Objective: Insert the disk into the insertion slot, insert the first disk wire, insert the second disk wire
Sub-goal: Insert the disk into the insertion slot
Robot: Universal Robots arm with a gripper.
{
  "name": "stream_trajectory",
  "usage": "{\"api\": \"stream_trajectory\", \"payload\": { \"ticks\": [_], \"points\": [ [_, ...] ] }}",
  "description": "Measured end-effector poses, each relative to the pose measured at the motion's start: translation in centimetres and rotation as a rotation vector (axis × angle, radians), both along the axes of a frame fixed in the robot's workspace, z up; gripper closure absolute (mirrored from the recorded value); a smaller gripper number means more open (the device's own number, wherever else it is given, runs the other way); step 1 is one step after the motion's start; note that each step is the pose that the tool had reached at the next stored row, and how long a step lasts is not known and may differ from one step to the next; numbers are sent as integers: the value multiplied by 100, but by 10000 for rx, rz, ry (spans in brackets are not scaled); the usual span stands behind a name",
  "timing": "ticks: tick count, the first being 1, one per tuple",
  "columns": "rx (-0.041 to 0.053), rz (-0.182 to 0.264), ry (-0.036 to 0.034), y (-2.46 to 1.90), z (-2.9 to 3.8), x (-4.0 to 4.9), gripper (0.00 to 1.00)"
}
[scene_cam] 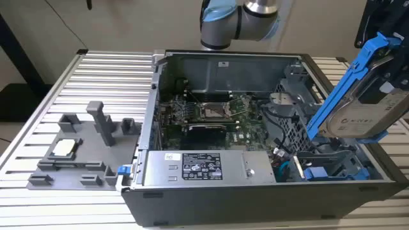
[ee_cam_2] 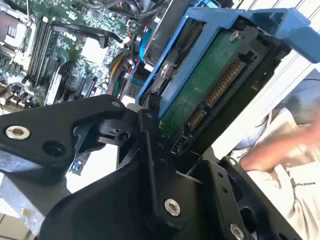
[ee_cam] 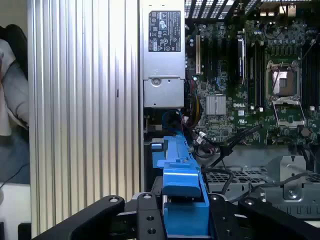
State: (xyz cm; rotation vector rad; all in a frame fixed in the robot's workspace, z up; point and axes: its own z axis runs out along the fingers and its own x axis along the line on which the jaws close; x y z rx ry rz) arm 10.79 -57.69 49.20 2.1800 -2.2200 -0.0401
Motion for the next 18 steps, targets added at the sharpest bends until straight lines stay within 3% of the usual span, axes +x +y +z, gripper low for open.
{"api": "stream_trajectory", "payload": {
  "ticks": [18],
  "points": [
    [-21,0,0,0,-11,0,67]
  ]
}}
